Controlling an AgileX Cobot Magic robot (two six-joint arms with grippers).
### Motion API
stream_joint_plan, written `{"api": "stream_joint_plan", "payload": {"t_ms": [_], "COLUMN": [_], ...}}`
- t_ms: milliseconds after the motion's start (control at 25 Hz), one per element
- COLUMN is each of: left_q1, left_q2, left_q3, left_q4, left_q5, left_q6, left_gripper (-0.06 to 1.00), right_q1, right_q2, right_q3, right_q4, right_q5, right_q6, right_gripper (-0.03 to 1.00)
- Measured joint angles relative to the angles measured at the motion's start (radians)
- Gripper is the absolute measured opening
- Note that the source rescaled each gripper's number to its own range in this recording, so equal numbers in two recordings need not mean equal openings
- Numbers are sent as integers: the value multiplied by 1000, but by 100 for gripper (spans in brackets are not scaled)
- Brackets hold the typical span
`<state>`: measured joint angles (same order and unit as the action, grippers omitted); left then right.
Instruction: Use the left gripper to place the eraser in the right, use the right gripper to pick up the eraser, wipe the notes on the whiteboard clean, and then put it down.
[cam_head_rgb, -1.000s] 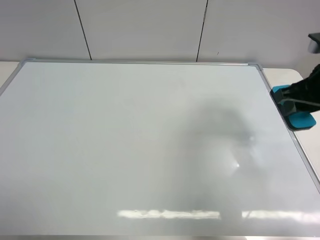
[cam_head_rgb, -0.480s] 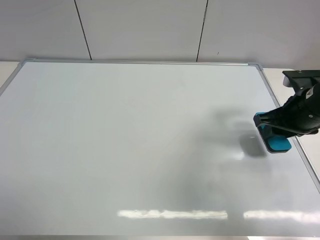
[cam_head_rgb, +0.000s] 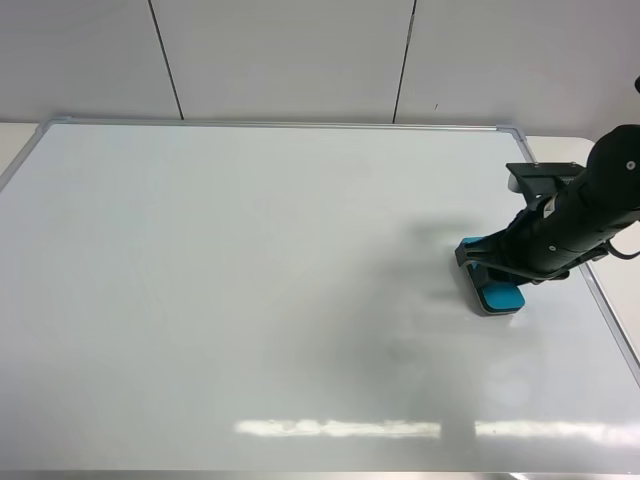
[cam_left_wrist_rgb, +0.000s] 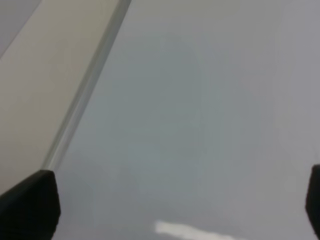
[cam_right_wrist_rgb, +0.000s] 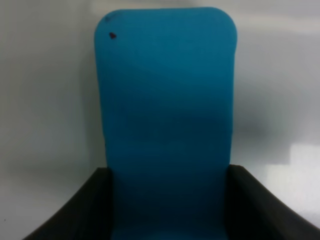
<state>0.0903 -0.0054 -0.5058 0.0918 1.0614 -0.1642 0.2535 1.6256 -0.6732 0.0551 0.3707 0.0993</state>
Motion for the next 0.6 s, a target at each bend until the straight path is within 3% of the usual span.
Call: {"api": "stream_joint_plan", "payload": {"t_ms": [360,400,440,520,560,600], "left_q1": [0,0,0,0,0,0], "left_q2": [0,0,0,0,0,0], "left_q3": [0,0,0,0,0,0], "left_q4": [0,0,0,0,0,0], "left_q5": [0,0,0,0,0,0], "left_q6": [0,0,0,0,0,0], "left_gripper": [100,100,100,100,100,100], "right_q1": [0,0,0,0,0,0], "right_q2": [0,0,0,0,0,0], "right_q3": [0,0,0,0,0,0], "right_q4": [0,0,0,0,0,0], "right_q5": [-5,-5,-5,-5,-5,-5], "right_q6": [9,12,17,22,22,25], "right_gripper": [0,5,19,65,65,77]}}
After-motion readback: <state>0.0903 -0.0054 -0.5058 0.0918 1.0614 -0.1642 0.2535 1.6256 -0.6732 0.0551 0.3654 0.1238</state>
